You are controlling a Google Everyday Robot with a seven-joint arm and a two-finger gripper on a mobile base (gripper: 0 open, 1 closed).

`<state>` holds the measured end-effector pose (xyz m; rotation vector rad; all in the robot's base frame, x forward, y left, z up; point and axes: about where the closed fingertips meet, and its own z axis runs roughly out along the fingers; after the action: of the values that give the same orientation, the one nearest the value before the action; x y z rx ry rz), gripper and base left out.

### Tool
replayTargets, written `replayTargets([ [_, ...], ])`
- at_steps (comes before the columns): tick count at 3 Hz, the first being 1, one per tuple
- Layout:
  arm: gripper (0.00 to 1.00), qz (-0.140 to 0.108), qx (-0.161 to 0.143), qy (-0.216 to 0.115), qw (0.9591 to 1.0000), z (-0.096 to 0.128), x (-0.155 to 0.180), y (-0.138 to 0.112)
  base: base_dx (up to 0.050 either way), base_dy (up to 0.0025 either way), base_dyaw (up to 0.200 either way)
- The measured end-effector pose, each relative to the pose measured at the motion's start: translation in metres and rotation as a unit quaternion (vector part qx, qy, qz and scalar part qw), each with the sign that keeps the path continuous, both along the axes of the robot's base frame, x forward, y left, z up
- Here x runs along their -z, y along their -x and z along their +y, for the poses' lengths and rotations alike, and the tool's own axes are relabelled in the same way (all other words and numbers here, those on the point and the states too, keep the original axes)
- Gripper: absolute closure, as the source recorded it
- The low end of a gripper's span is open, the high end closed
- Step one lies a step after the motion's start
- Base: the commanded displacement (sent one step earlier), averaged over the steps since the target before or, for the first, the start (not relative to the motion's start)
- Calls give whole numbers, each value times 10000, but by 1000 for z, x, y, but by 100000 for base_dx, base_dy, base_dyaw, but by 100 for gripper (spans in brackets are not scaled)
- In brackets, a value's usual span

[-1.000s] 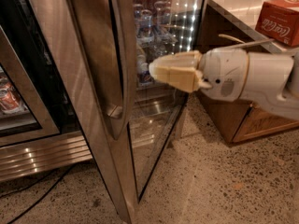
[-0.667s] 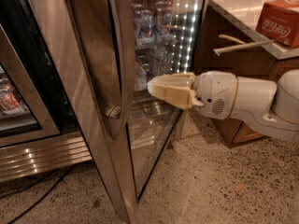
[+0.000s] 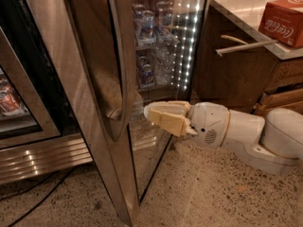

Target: Open right fridge door

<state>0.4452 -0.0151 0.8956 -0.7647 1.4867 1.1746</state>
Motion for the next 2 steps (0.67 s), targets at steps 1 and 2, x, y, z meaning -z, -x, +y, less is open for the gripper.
replayTargets([
  [1, 100, -56, 141, -10, 9999, -5, -4, 29, 0, 0, 0],
  [2, 100, -116, 28, 35, 9999, 15, -11, 99, 0, 0, 0],
])
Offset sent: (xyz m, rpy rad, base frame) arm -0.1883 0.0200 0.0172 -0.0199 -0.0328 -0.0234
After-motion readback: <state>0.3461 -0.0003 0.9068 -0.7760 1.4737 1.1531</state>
